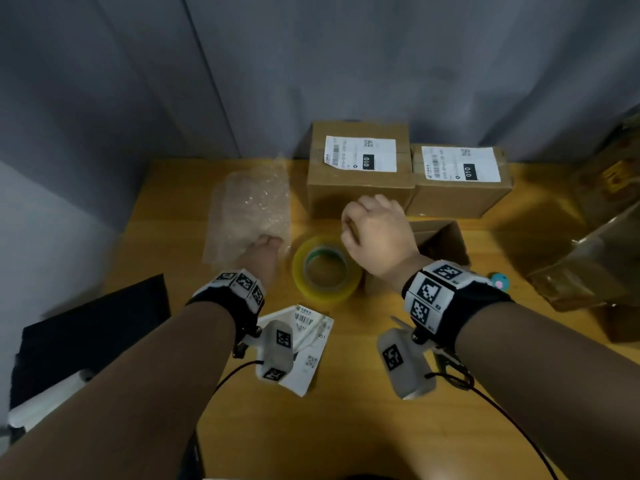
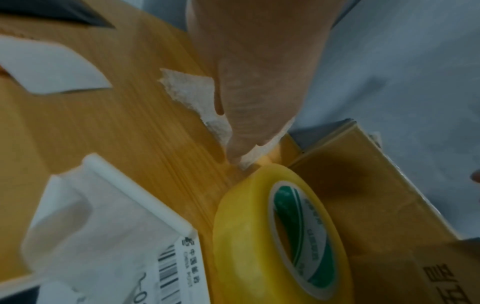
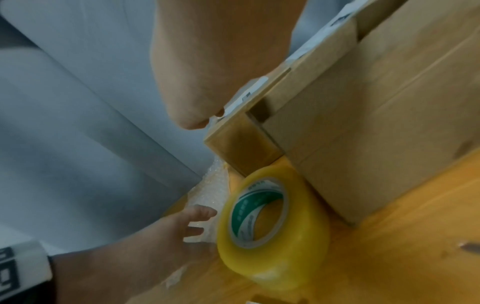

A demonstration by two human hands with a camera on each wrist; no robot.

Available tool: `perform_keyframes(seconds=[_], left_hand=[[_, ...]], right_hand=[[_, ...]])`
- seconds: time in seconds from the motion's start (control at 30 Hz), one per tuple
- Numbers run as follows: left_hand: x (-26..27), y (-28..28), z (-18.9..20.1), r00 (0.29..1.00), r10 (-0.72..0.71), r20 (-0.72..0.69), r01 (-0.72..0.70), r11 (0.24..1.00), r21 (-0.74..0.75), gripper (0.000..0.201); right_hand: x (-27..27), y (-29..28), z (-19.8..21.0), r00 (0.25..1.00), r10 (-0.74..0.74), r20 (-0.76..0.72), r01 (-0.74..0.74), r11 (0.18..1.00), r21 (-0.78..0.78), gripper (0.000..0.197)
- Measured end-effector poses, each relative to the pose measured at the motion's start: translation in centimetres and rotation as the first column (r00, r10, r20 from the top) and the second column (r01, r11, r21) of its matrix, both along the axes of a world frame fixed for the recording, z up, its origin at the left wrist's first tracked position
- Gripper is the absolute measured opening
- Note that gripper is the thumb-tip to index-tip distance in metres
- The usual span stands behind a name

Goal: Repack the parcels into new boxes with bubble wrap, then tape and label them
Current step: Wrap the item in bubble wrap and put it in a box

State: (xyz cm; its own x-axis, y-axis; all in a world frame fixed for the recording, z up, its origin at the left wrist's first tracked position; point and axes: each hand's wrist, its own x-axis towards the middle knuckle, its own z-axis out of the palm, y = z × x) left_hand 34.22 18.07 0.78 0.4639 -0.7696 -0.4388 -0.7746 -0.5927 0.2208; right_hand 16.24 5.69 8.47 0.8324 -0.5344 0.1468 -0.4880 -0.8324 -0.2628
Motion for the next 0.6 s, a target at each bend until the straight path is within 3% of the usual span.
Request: perform_keyframes(seconds=[0.13, 0.3, 0.47, 0.6], left_hand=[[0.5, -0.6, -1.3, 0.999, -0.018, -0.047, 0.02, 0.999, 0.039, 0.047], [0.8, -1.5, -1.7, 0.996, -0.051, 0.067, 0.047, 0.997, 0.059, 0.032], [2.3, -1.5, -0.9, 0.997, -0.081, 0.003, 0.08, 0.995, 0.062, 0.028], [3.2, -0.9, 1.0, 0.992, 0.114, -0.061, -0.125, 0.968, -0.216, 0.016]], right_hand=[[1.6, 0.2, -1.3, 0.997, -0.073, -0.019, 0.073, 0.997, -0.004, 0.021], [1.9, 0.1, -2.6, 0.993, -0.113, -0.037, 0.114, 0.993, 0.028, 0.019], [2.3, -0.3, -2.2, 0.992, -0.116, -0.05, 0.118, 0.992, 0.041, 0.02], [2.5, -0.7, -1.1, 0.993, -0.103, -0.052, 0.106, 0.992, 0.073, 0.022]])
